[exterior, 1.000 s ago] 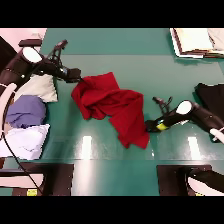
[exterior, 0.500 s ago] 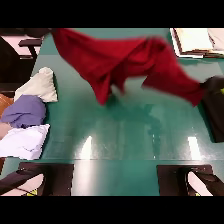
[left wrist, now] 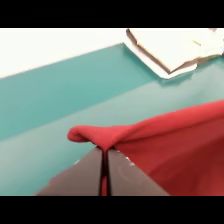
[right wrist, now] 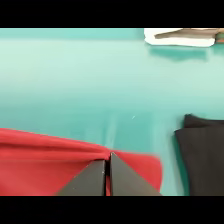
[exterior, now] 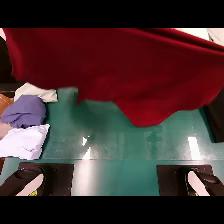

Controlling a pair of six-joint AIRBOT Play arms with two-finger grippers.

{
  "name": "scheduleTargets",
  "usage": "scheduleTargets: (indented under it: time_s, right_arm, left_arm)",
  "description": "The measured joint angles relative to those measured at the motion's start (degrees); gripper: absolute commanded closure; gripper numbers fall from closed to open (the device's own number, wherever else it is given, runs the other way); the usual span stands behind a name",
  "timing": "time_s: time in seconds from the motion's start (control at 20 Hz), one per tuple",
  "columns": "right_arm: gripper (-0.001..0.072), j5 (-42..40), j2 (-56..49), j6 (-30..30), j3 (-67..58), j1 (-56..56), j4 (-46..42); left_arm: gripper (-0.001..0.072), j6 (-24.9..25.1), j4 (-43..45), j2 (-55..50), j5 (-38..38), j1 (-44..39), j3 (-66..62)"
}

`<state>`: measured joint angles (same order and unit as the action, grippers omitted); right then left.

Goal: Fold the shirts.

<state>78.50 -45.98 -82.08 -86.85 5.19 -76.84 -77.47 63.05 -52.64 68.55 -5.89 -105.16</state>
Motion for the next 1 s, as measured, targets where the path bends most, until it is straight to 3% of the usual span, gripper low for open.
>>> scheduleTargets:
  time_s: [0.3, 0.7, 1.0]
  right_arm:
    - [0.0696, -0.22, -2.12, 0.07, -4.24, -3.30, -0.11]
    - [0.0696, 5.92, -2.99, 0.07, -25.11, -3.87, -0.28]
    - [0.0696, 11.19, -9.60, -1.38, -34.49, -3.89, -1.07]
  left_arm:
    - [0.0683, -0.22, 0.04, 0.98, 1.46, 0.02, -2.64]
    - [0.0684, -1.70, -6.03, 2.45, 3.74, 0.02, -15.87]
    - [0.0684, -1.95, -6.86, 2.08, 3.76, 0.00, -12.44]
